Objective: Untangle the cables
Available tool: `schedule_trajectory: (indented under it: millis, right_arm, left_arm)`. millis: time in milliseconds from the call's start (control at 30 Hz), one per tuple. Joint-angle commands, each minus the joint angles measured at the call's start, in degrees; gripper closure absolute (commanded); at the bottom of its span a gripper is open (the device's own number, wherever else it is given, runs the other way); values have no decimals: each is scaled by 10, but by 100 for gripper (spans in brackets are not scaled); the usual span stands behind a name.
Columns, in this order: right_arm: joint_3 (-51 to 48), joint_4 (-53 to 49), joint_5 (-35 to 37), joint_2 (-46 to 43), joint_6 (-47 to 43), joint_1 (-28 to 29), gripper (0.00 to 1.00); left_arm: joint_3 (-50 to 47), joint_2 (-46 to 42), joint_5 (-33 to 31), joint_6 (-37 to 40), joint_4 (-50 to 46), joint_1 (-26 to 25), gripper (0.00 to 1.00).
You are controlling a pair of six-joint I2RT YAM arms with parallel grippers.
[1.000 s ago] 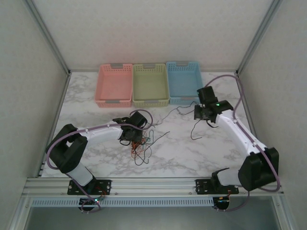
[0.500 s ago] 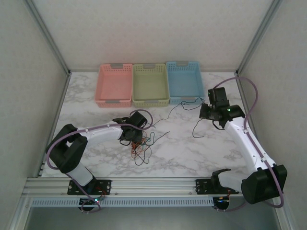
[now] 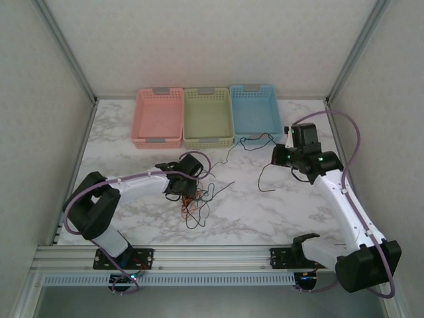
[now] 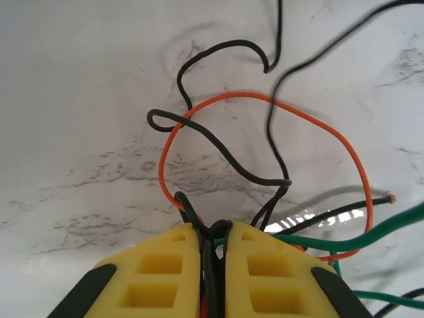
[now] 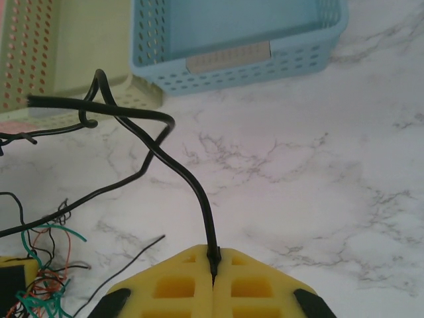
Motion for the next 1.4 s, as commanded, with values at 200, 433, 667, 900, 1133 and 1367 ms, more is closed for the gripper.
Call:
schedule_trajectory:
  millis: [200, 433, 667, 900, 1133, 1367]
  right_arm:
    - [-32, 10, -34, 7, 6, 2, 100]
    - [-32, 9, -46, 23, 5, 3, 100]
    - [-29, 11, -70, 30, 4, 8, 100]
    - [-22, 7, -93, 34, 11, 10, 100]
    - [-5, -1, -106, 47, 15, 14, 100]
    - [17, -12, -108, 62, 12, 23, 100]
  left_arm:
    - [10, -60, 22, -2, -28, -3, 60]
    - [31, -116, 42, 13, -33, -10, 28]
    - [80, -169, 81, 72, -9, -17, 25]
    - [75, -163, 95, 230, 103, -36, 26]
    - [5, -143, 123, 344, 304, -37, 27]
    - [50, -56, 112, 400, 321, -37, 32]
